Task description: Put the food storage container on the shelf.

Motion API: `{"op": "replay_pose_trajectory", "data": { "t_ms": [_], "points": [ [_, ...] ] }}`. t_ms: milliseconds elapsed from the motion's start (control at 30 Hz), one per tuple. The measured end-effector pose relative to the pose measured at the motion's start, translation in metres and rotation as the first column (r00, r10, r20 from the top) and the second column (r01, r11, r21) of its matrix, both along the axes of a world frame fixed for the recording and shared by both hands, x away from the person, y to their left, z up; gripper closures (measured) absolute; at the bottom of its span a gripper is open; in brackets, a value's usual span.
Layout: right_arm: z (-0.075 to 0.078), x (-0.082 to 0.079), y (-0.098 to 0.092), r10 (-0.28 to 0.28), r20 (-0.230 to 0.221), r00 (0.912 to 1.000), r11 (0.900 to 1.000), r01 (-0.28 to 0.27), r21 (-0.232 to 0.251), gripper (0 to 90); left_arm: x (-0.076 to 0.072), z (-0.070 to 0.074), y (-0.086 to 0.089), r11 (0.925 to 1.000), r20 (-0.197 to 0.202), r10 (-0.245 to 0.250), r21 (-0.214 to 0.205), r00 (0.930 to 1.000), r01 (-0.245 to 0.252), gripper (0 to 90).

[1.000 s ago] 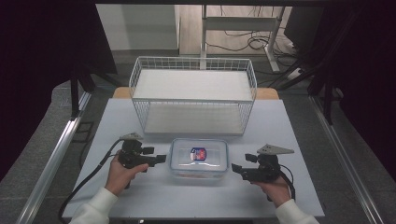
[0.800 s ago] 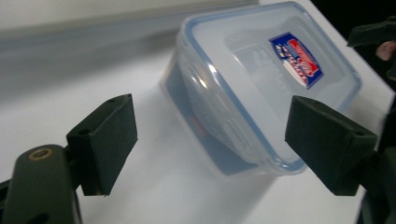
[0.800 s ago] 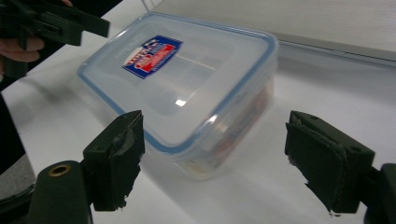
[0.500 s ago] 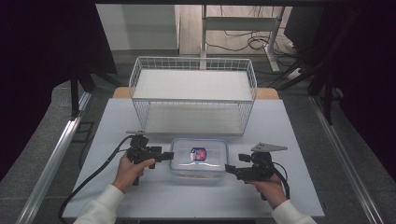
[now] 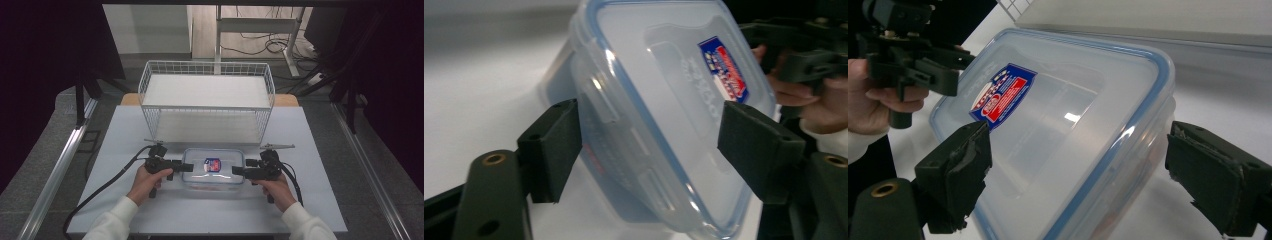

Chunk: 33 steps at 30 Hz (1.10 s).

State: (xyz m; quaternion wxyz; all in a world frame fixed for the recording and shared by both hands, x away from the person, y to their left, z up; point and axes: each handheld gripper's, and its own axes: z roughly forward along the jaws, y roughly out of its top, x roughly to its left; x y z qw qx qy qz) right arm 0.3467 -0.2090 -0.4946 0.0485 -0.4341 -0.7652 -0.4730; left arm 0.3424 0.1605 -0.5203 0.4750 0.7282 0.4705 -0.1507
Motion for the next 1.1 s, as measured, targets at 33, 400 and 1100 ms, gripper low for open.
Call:
{"op": "replay_pose_trajectory", "data": {
  "t_ms": [33,400,1100],
  "points": [
    [-0.001,0.001,0.001,-0.002,-0.015,0.9999,1.0,0.002,0.004,11.9,0.0,0.0,0.0,1.0,0.0,0.0,0.0,1.0,0.0,26.9],
    [-0.013,0.006,0.004,-0.025,-0.148,0.9887,0.9992,0.029,0.027,17.5,0.0,0.001,0.001,1.0,-0.022,-0.001,0.005,0.9998,0.001,31.0],
    [0.003,-0.012,-0.01,-0.095,-0.141,0.9854,0.991,0.107,0.081,46.5,-0.019,0.013,0.006,0.9999,0.027,0.014,-0.002,0.9995,-0.014,45.2]
  ]
}}
